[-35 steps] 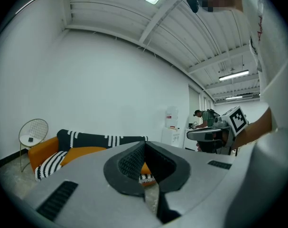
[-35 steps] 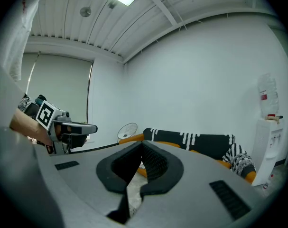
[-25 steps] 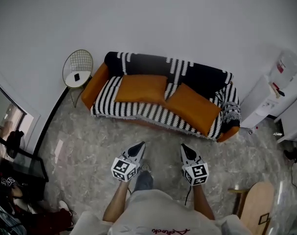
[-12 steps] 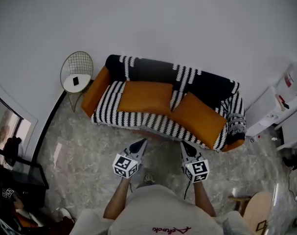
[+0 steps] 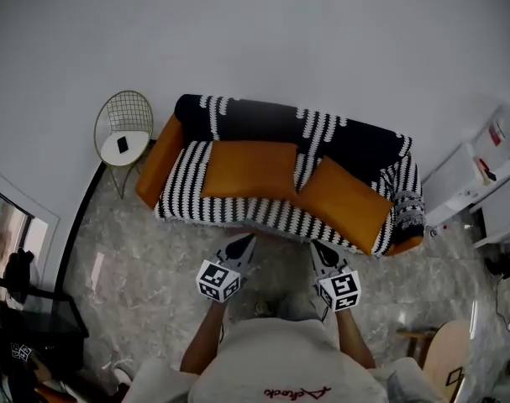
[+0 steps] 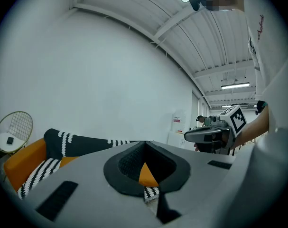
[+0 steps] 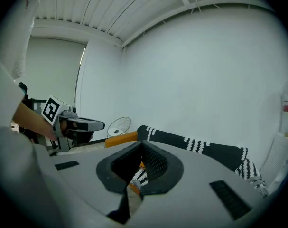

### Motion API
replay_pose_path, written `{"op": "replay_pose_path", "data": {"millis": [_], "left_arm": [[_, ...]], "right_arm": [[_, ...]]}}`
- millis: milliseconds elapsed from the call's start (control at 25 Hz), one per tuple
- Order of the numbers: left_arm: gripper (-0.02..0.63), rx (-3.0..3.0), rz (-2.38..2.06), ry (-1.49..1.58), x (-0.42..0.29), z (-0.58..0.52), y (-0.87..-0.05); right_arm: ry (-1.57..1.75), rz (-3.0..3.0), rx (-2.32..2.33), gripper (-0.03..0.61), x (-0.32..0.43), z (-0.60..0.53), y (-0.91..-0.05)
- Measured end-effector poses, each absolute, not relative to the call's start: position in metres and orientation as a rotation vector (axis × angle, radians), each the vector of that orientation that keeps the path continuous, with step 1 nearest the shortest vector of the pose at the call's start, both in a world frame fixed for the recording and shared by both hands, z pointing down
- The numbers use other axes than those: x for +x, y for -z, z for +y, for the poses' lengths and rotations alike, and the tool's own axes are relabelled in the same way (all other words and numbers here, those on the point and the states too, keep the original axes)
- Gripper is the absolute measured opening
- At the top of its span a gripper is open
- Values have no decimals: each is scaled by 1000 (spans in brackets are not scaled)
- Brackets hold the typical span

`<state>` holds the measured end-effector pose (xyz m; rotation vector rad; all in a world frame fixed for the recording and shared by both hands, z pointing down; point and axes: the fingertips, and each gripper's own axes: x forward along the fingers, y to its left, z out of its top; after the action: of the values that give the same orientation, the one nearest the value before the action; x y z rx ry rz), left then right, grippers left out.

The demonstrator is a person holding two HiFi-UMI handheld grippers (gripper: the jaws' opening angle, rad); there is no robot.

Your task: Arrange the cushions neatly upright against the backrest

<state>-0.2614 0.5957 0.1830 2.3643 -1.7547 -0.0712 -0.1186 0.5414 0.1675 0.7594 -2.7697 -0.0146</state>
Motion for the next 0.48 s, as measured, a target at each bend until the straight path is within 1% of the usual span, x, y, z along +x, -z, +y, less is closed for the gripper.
{"op": "replay_pose_path", "data": {"millis": [480], "left_arm": [[29, 2416, -1684, 73, -261, 562, -188]], "right_arm": [[26, -2751, 815, 28, -122, 518, -171]]}}
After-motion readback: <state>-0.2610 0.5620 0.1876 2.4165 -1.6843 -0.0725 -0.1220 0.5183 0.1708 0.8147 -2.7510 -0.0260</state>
